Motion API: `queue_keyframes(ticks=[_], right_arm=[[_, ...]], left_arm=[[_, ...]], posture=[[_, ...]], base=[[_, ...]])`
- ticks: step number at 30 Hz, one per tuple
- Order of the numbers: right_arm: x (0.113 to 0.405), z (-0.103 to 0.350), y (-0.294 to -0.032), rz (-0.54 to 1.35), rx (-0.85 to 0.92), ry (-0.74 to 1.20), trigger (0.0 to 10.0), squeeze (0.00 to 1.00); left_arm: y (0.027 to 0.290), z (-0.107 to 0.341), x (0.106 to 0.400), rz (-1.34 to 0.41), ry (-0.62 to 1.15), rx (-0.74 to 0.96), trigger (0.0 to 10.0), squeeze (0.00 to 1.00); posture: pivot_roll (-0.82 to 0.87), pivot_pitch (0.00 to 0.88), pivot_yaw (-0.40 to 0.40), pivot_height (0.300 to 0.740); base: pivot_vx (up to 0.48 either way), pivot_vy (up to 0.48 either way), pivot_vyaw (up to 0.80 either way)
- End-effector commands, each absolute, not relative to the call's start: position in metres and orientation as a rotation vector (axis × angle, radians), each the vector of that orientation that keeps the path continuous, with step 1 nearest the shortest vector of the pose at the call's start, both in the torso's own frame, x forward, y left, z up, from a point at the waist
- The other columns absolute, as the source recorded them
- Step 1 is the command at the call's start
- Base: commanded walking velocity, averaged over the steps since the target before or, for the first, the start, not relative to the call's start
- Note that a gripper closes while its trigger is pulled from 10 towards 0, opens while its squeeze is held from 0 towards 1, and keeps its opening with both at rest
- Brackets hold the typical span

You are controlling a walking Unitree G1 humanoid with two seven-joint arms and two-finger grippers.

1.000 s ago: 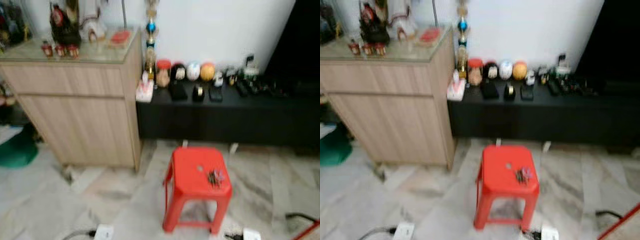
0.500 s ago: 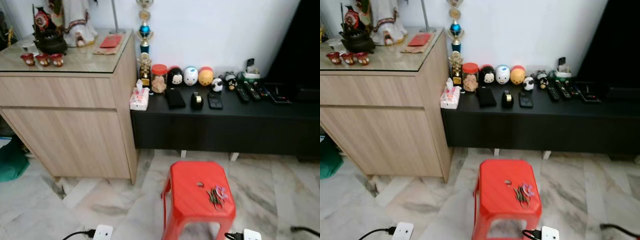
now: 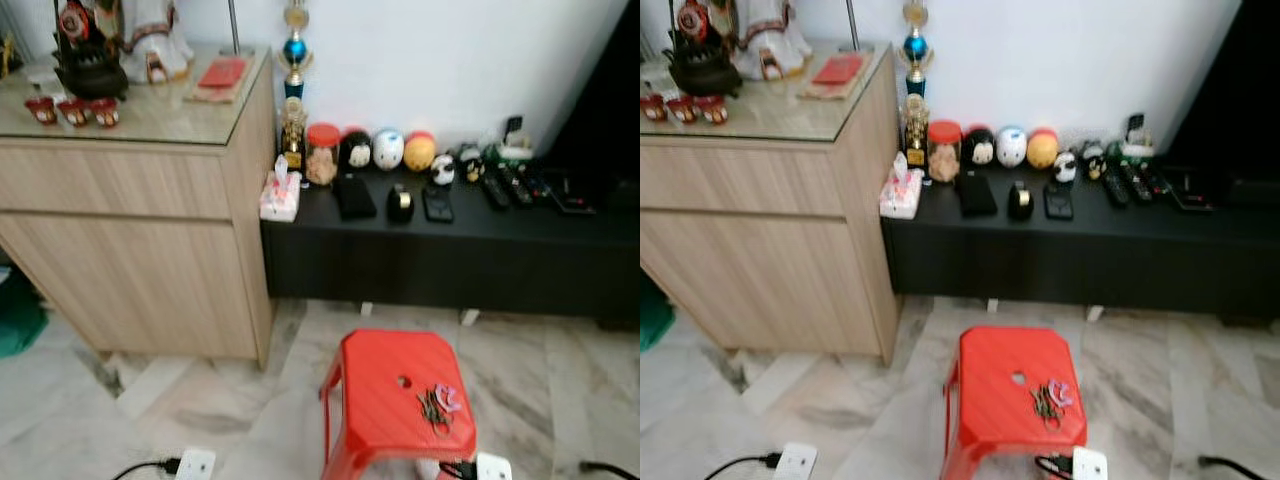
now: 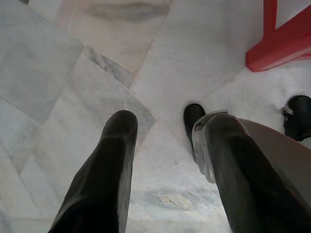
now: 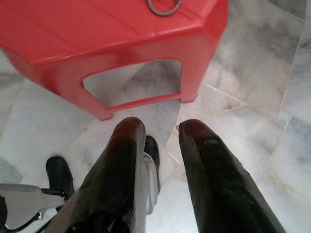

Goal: Hang keys on a hook

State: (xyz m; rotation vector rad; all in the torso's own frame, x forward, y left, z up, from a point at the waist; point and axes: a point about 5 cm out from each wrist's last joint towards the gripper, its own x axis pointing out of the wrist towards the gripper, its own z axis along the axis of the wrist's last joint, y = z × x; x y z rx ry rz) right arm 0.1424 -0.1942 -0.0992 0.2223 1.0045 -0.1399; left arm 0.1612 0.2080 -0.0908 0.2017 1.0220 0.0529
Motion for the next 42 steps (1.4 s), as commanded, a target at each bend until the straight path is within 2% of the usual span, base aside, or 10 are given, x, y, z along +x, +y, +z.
queue_keyframes(ticks=[1, 9, 17, 29, 34, 35, 36, 39, 42], right_arm=[[0.141, -0.099, -0.195, -0.138, 0.215, 1.007, 10.0, 0.00], [0.139, -0.100, -0.195, -0.136, 0.207, 1.013, 10.0, 0.00], [0.142, -0.097, -0.196, -0.123, 0.199, 0.938, 10.0, 0.00], [0.145, -0.093, -0.197, -0.070, 0.156, 0.865, 10.0, 0.00], [0.151, -0.087, -0.197, -0.018, 0.067, 0.789, 10.0, 0.00], [0.151, -0.087, -0.198, -0.032, 0.093, 0.770, 10.0, 0.00], [0.151, -0.087, -0.198, -0.032, 0.093, 0.770, 10.0, 0.00], [0.151, -0.085, -0.199, -0.017, 0.092, 0.748, 10.0, 0.00], [0.152, -0.083, -0.199, 0.003, 0.085, 0.724, 10.0, 0.00]], left_arm=[[0.208, -0.094, 0.154, 0.044, 1.055, 0.207, 10.0, 0.00], [0.199, -0.093, 0.160, 0.037, 1.055, 0.196, 10.0, 0.00], [0.204, -0.098, 0.145, 0.059, 1.063, 0.194, 10.0, 0.00], [0.204, -0.097, 0.145, 0.075, 1.025, 0.187, 10.0, 0.00], [0.206, -0.082, 0.173, 0.064, 0.859, 0.248, 10.0, 0.00], [0.208, -0.066, 0.198, 0.085, 0.709, 0.267, 10.0, 0.00], [0.208, -0.066, 0.198, 0.085, 0.709, 0.267, 10.0, 0.00], [0.213, -0.034, 0.232, 0.122, 0.477, 0.326, 10.0, 0.00], [0.214, -0.008, 0.252, 0.144, 0.295, 0.334, 10.0, 0.00]], posture=[[0.02, 0.000, -0.053, 0.722], [0.03, 0.000, -0.059, 0.722], [0.02, 0.000, -0.061, 0.722], [0.03, 0.000, -0.070, 0.722], [0.02, 0.000, -0.067, 0.722], [0.01, 0.000, -0.069, 0.722], [0.01, 0.000, -0.069, 0.722], [0.03, 0.000, -0.081, 0.722], [0.03, 0.000, -0.083, 0.722]], base=[[0.000, -0.349, 0.00], [0.000, -0.350, 0.00], [0.000, 0.000, 0.00], [0.000, 0.000, 0.00], [0.000, 0.000, 0.00], [0.000, 0.000, 0.00], [0.000, 0.000, 0.00], [0.000, 0.000, 0.00], [0.000, 0.000, 0.00]])
